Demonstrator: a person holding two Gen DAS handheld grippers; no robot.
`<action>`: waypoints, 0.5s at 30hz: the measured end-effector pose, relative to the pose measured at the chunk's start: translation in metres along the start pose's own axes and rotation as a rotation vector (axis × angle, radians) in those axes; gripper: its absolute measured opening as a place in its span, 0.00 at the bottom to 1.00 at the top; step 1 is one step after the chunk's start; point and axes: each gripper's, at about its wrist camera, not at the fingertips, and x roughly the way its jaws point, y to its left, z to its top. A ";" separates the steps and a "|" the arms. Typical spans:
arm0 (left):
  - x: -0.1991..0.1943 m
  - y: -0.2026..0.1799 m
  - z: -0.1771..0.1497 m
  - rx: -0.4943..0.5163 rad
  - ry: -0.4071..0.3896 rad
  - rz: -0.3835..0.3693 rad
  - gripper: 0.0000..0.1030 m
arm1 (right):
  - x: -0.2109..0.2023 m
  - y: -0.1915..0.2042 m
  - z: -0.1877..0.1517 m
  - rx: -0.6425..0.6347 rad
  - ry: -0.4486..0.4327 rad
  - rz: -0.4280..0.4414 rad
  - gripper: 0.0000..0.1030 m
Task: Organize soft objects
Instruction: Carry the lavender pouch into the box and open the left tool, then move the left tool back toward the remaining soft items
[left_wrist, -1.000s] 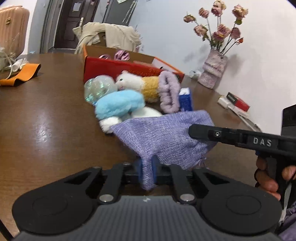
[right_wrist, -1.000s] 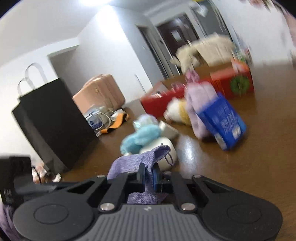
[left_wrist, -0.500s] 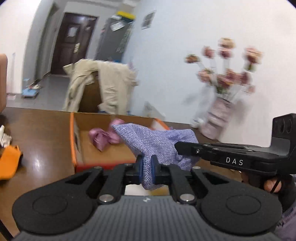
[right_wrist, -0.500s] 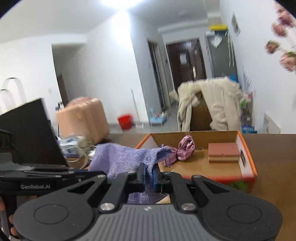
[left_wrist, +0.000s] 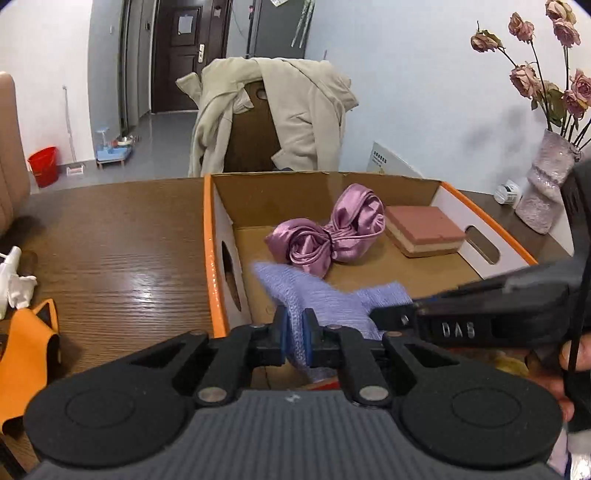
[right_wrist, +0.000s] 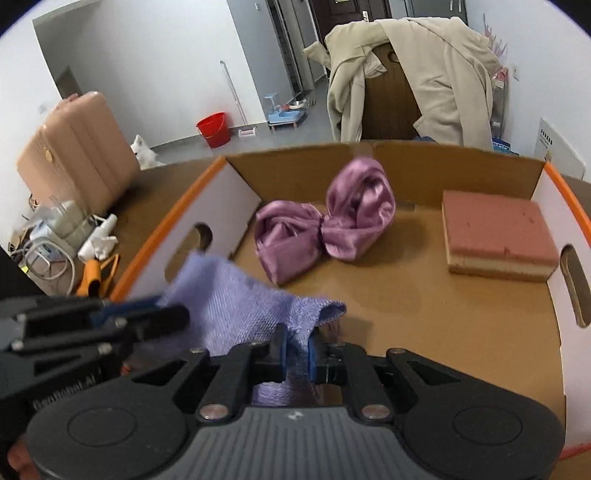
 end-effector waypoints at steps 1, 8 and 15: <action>0.000 0.002 0.000 -0.007 -0.001 -0.005 0.10 | -0.003 0.001 -0.005 0.002 -0.009 0.002 0.13; -0.027 -0.006 0.016 -0.019 -0.026 0.021 0.43 | -0.037 0.014 0.006 -0.040 -0.081 -0.032 0.46; -0.121 -0.028 0.027 0.006 -0.170 0.044 0.57 | -0.142 0.023 0.012 -0.120 -0.253 -0.063 0.70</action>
